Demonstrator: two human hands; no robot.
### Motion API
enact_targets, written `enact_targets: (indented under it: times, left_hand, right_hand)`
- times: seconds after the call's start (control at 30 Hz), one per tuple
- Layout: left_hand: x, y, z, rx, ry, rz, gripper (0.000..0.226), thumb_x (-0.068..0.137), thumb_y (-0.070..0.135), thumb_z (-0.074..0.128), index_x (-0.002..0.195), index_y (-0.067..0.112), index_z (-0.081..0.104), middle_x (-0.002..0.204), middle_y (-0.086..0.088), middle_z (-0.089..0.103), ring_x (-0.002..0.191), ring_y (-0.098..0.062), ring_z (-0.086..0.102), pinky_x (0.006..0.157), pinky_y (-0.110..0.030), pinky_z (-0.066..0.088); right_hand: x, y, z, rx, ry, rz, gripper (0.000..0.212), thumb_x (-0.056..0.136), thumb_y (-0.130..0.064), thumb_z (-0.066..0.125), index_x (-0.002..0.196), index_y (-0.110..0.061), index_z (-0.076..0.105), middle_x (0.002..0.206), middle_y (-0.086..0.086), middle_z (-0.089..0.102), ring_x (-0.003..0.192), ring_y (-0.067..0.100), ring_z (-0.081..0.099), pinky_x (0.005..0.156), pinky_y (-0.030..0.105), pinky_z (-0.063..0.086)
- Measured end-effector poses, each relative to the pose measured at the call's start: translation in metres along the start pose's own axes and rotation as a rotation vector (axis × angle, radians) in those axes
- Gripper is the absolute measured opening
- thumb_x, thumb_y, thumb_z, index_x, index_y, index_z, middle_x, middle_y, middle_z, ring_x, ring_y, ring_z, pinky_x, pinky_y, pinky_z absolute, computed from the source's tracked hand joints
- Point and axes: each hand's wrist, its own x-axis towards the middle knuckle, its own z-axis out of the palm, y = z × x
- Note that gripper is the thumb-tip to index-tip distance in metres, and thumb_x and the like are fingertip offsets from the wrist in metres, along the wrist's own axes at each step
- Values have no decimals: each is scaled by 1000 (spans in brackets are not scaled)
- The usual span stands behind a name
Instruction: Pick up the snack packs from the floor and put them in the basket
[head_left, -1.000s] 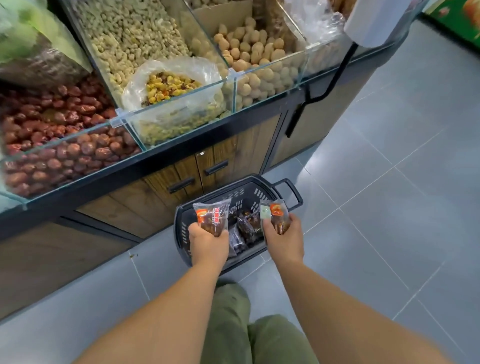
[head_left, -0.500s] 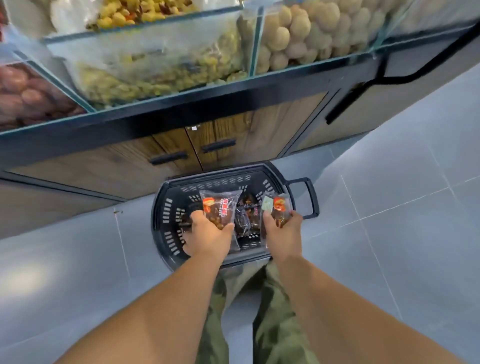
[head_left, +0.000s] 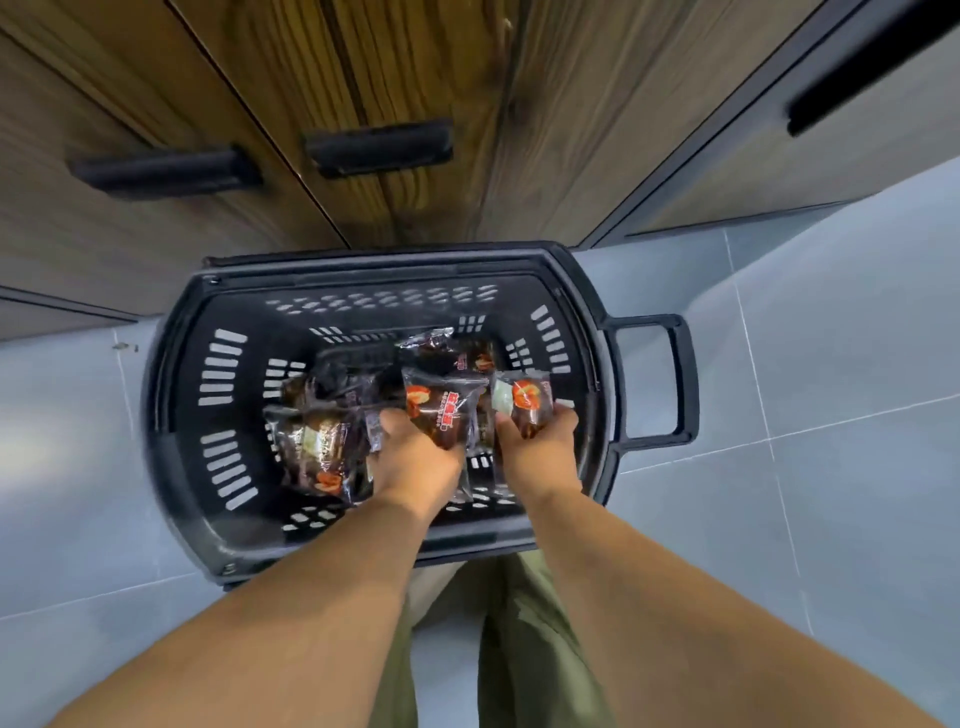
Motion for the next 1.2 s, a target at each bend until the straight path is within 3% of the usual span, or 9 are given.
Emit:
enact_targets:
  times: [0.1,0.27,0.4,0.53,0.63,0.73,0.9,1.0,1.2]
  left_hand:
    - [29,-2,27,32,-31,-25,59,81,37,68,125,12,37,119,-7,53,103,-28,58,89,-36,50]
    - [45,-10,54,104,-31,-25,65,88,31,65,132,4,25,130,-16,32,102,-29,52,86,-32,45]
    - [55,-17,61,125,-21,-23,68,87,32,66,134,1,28,132,-18,35,122,-36,43,102,-42,42]
    - [55,-15,54,174,-64,-8,71,84,41,67,133,1,34,130,-17,39,118,-36,49,100,-43,44]
    - [49,-9,40,186,-64,-11,58,91,45,55,132,6,41,130,-15,43,112,-35,55,95,-40,48]
    - [34,3,19,175,-23,31,41,99,33,43,130,7,43,135,-15,40,111,-33,55,91,-37,44]
    - [-4,30,-29,167,58,88,21,97,25,41,107,12,54,102,-10,60,84,-26,63,73,-37,54]
    - [-41,53,-61,152,93,141,12,99,21,38,103,16,47,91,-3,59,69,-14,55,58,-25,43]
    - [-136,78,-126,63,146,246,24,99,27,37,111,12,51,107,-8,60,96,-28,58,77,-35,45]
  right_hand:
    - [35,16,20,-60,32,-1,44,77,-55,62,97,-45,24,100,-5,61,95,26,64,93,52,47]
    - [66,28,33,-127,17,-4,61,87,-47,59,132,-22,25,128,7,52,117,34,52,99,53,43]
    - [79,32,41,-169,-28,27,77,87,-47,60,143,-17,17,141,11,39,128,37,42,105,52,39]
    - [79,28,37,-265,-91,31,65,91,-39,56,143,-14,26,138,13,39,125,36,44,105,48,39]
    - [66,18,29,-371,-95,-8,47,97,-34,43,137,-12,36,134,13,42,121,35,46,101,46,42]
    - [45,3,19,-367,-46,-80,38,95,-26,43,131,-15,46,129,10,48,116,33,49,97,46,46]
    - [-7,-36,-4,-361,5,-244,35,94,-25,45,127,-15,51,122,10,57,107,32,56,92,45,49]
    - [-46,-64,-20,-347,30,-332,38,97,-26,45,132,-13,49,127,11,54,113,31,54,97,43,46]
    - [-143,-114,-58,-354,42,-406,41,97,-30,44,135,-15,47,136,11,48,125,30,46,104,39,38]
